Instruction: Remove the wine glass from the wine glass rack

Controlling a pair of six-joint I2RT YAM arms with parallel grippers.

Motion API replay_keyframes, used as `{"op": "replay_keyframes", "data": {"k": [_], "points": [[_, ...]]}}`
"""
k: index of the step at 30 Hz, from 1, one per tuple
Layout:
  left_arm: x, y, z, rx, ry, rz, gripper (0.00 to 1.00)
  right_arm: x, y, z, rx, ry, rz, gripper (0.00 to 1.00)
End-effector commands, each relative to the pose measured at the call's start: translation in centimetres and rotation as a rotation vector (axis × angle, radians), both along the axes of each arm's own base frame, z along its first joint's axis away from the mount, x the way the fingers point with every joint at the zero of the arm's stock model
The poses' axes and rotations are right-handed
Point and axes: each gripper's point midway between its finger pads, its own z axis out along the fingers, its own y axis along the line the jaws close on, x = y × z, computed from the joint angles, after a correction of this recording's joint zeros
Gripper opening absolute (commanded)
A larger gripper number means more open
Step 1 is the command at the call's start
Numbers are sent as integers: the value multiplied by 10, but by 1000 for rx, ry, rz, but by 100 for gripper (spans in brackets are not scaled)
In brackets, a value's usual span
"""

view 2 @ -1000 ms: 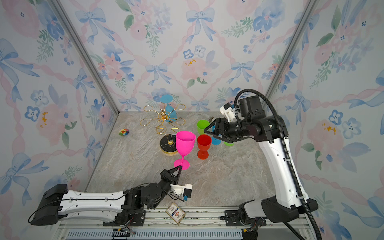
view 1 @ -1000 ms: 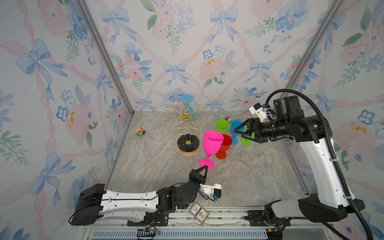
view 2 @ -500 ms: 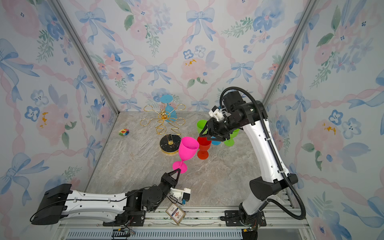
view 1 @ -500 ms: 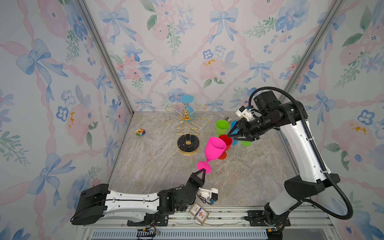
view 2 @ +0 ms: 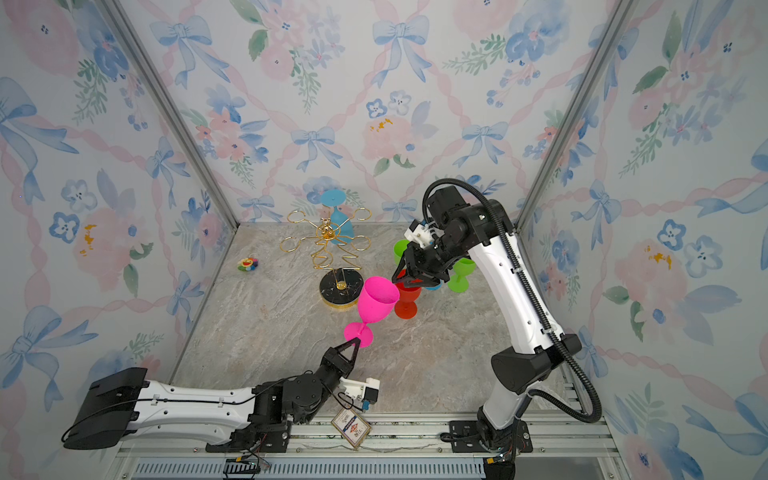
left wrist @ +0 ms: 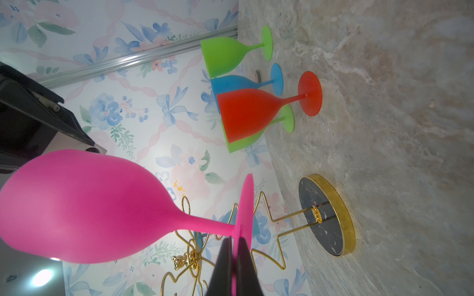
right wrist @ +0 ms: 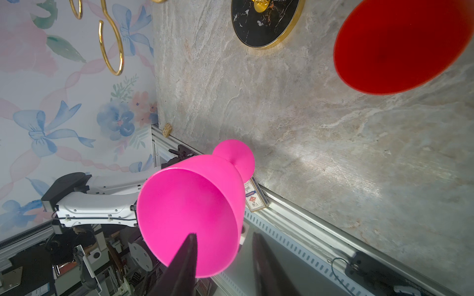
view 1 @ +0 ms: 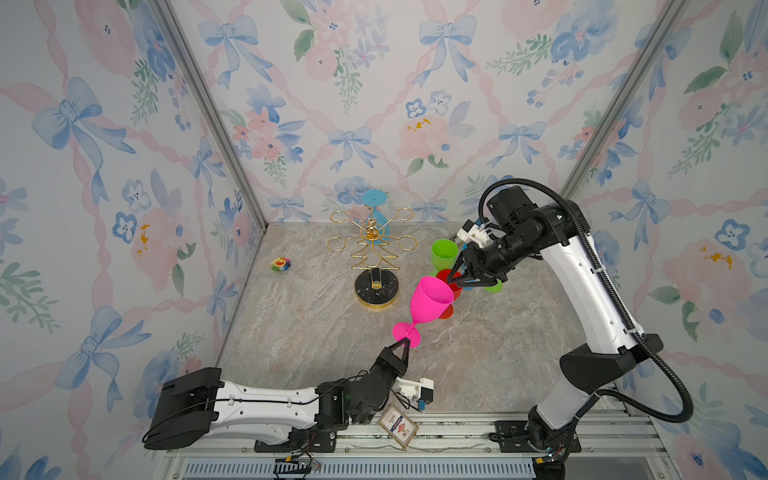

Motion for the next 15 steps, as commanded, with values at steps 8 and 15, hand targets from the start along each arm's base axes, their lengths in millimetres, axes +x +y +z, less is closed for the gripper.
{"op": "replay_keyframes", "data": {"k": [8, 15], "points": [[1, 2, 8, -38, -34, 13, 0, -17, -4, -23, -86, 82, 29, 36], [1, 0, 9, -43, -38, 10, 0, -14, 0, -22, -71, 66, 35, 31]]}}
